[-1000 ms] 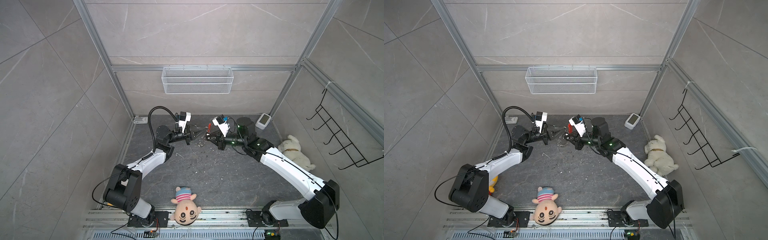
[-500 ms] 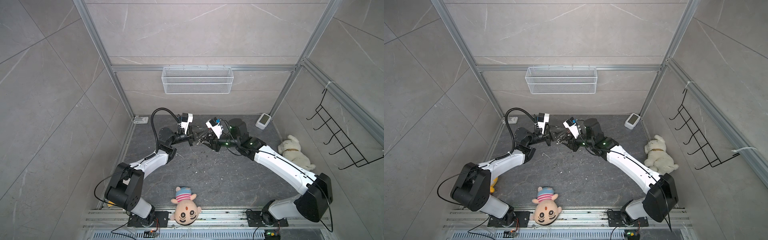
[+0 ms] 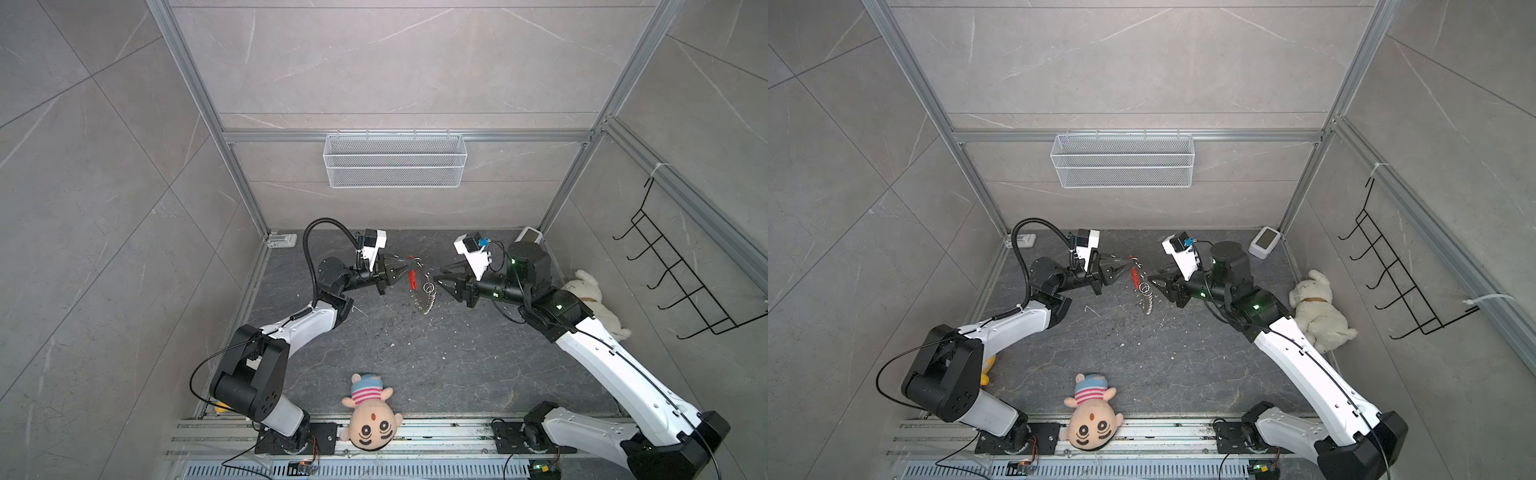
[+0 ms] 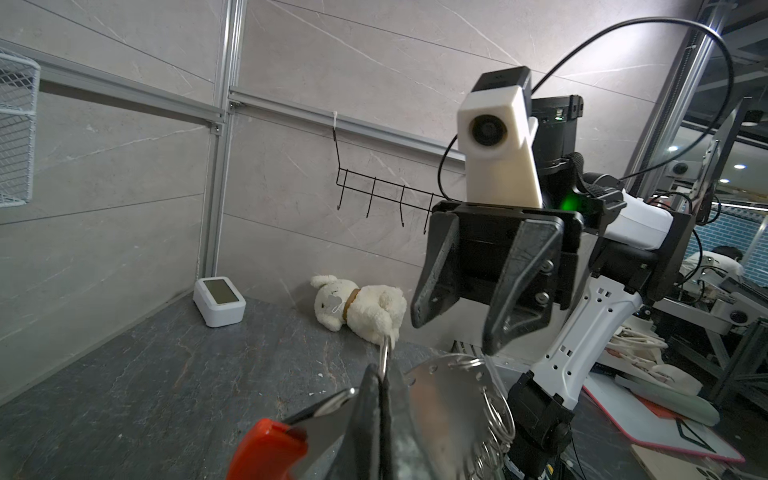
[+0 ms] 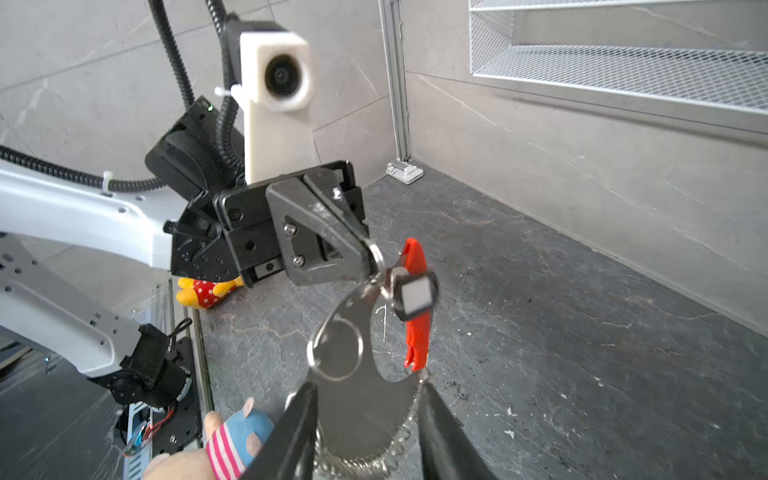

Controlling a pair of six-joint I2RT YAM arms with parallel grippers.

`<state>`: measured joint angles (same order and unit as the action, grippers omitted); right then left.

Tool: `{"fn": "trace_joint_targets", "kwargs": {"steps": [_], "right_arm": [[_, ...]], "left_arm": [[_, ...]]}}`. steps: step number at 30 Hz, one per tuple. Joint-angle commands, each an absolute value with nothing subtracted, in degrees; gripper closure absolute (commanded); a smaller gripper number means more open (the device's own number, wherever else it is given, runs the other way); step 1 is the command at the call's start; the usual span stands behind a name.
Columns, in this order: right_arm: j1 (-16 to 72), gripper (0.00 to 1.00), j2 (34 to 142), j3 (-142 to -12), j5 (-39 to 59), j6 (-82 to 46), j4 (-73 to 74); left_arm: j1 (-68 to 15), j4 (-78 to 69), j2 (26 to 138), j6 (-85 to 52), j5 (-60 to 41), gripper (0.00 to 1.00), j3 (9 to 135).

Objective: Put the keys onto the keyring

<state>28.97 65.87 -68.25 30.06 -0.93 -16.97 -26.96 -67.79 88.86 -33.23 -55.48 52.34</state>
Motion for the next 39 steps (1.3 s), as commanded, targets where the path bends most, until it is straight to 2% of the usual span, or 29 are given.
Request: {"fn": "trace_joint_targets", "kwargs": {"steps": [1,8,13,23,28,31,37,38,39], "right_arm": [[28.5,0.58,69.7,-70.1,35.1,-3.9,-13.2],[28.4,0.59,78.2,-75.5,39.9,-5.3,-10.8],[28.4,0.7,79.0,-75.1,41.0,-6.3,-8.6],[28.4,0.69,78.3,-74.0,42.3,-7.4,-6.7],[28.5,0.81,78.5,-74.2,42.7,-7.7,-6.4],[28.5,1.0,79.0,-74.2,43.4,-8.5,-5.5],[28.6,1.0,79.2,-75.8,42.7,-6.1,-9.1],[28.6,1.0,79.5,-76.8,41.6,-4.0,-11.9],[28.6,1.0,79.9,-77.8,40.5,-1.7,-15.1]], "left_arm": [[-26.6,-72.4,88.9,-34.5,-57.3,1.0,54.2],[-26.6,-71.8,88.3,-34.4,-58.0,1.0,54.2],[-26.6,-71.9,88.5,-34.5,-58.5,1.0,54.4],[-26.6,-74.4,89.9,-36.5,-58.7,1.0,54.5],[-26.6,-74.4,90.1,-36.8,-58.8,1.0,54.9],[-26.6,-74.9,90.5,-37.3,-58.8,1.0,55.0],[-26.5,-76.2,91.3,-38.2,-59.4,1.0,55.0],[-26.1,-74.6,90.6,-36.4,-60.2,0.88,54.7],[-25.5,-70.3,89.3,-32.8,-61.1,0.8,54.7]]}}
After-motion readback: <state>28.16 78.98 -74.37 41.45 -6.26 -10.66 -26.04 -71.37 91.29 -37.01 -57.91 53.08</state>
